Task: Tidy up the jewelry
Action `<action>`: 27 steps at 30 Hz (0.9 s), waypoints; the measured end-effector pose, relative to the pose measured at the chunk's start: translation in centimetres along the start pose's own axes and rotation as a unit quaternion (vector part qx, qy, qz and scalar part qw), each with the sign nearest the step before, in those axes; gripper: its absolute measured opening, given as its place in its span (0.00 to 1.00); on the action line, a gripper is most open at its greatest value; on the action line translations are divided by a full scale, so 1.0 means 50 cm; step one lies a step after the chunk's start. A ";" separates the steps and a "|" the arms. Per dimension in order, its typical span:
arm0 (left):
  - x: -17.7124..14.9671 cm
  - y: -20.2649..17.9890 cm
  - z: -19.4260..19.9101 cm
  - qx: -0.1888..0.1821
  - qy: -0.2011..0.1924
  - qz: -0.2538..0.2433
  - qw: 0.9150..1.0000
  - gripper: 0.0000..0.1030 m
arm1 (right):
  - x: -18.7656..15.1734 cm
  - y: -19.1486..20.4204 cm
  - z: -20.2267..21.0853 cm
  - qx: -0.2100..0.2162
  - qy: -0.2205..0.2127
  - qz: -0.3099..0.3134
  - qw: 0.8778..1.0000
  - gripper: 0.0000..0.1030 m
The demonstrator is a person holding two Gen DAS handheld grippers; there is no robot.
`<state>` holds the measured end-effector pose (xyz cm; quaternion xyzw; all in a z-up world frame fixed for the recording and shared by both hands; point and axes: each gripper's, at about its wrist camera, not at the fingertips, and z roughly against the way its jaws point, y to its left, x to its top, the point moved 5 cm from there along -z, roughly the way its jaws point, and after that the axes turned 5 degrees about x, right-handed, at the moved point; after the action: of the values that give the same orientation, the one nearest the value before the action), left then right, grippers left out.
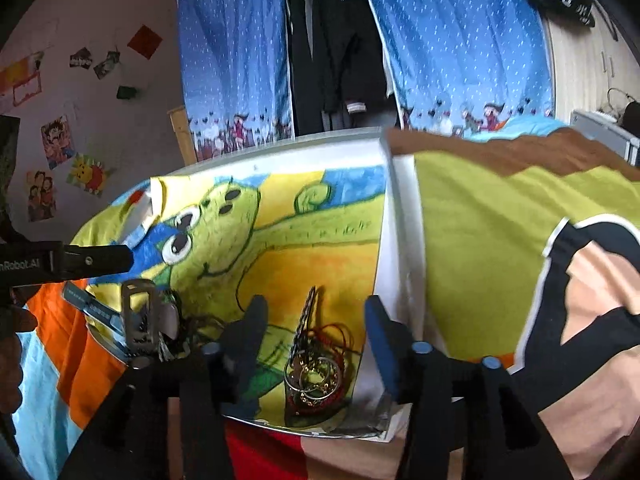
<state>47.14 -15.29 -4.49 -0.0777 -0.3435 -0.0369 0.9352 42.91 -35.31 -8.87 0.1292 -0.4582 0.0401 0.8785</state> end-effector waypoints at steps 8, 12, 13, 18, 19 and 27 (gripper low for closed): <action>0.010 -0.005 0.106 0.010 -0.064 0.014 0.998 0.81 | 0.033 0.012 0.101 0.006 -0.076 -0.002 0.997 0.89; -0.006 0.004 0.174 0.018 -0.122 0.023 0.992 0.99 | 0.042 0.017 0.163 0.008 -0.120 -0.009 0.993 1.00; -0.010 0.007 0.186 0.017 -0.133 0.024 0.991 0.99 | 0.043 0.020 0.184 0.008 -0.132 -0.008 0.991 1.00; -0.050 0.019 0.252 0.017 -0.166 0.023 0.986 0.99 | 0.043 0.043 0.267 -0.004 -0.179 0.001 0.984 1.00; -0.057 0.023 0.264 0.019 -0.170 0.022 0.985 0.99 | 0.039 0.049 0.284 -0.006 -0.187 0.003 0.982 1.00; -0.161 0.052 0.375 0.027 -0.211 0.020 0.977 0.99 | -0.024 0.115 0.421 -0.023 -0.238 0.028 0.971 1.00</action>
<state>29.39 -9.39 4.07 -0.0649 -0.5325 0.0082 0.8439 24.40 -35.28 2.76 0.1020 -0.6581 0.0225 0.7456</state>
